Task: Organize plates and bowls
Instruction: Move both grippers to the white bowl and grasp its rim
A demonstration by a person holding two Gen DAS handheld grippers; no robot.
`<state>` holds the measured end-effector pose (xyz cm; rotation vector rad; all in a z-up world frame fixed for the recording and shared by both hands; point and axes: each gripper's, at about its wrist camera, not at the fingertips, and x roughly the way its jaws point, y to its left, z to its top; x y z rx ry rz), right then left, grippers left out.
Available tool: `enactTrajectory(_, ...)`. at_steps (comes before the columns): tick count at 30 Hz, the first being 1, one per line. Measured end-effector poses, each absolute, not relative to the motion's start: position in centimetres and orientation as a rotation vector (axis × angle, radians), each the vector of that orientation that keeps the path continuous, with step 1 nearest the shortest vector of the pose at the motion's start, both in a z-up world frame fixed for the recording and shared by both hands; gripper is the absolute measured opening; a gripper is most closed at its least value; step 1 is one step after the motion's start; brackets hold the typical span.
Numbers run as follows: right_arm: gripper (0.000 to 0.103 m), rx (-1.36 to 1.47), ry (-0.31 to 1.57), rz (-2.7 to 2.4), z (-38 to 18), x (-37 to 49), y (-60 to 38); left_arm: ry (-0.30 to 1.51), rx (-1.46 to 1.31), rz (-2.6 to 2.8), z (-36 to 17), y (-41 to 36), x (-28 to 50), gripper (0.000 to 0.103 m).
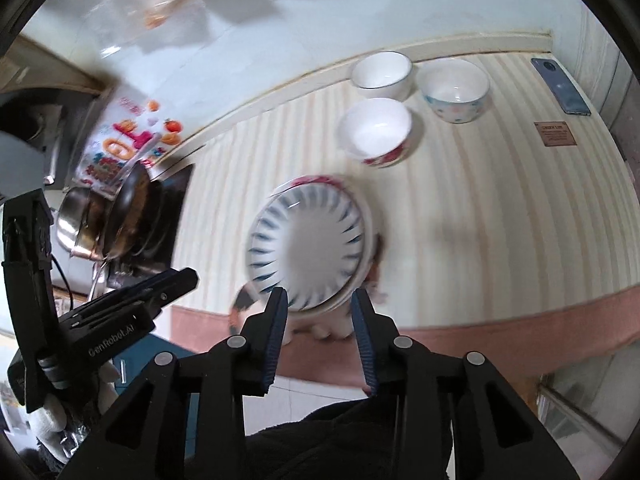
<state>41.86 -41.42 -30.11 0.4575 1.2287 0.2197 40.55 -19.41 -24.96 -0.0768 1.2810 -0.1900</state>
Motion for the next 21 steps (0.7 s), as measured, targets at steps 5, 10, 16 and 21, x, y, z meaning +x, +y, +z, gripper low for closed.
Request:
enactTrajectory(5, 0.036, 0.464, 1.281, 0.213, -33.7, 48.2, -45.9, 1.331, -0.118, -0.159, -28.3, -23.5, 47.0, 0.028)
enactTrajectory(10, 0.036, 0.454, 1.313, 0.222, -37.7, 55.9, -48.7, 1.374, -0.166, -0.118, -31.5, -24.8, 53.2, 0.028)
enactTrajectory(16, 0.036, 0.483, 1.344, 0.206, -41.6, 62.9, -49.7, 1.458, -0.175, -0.128, -35.7, -25.9, 59.0, 0.028)
enactTrajectory(21, 0.036, 0.511, 1.386, 0.202, -44.9, 66.3, -49.2, 1.48, -0.149, -0.171, -38.1, -26.8, 60.9, 0.023)
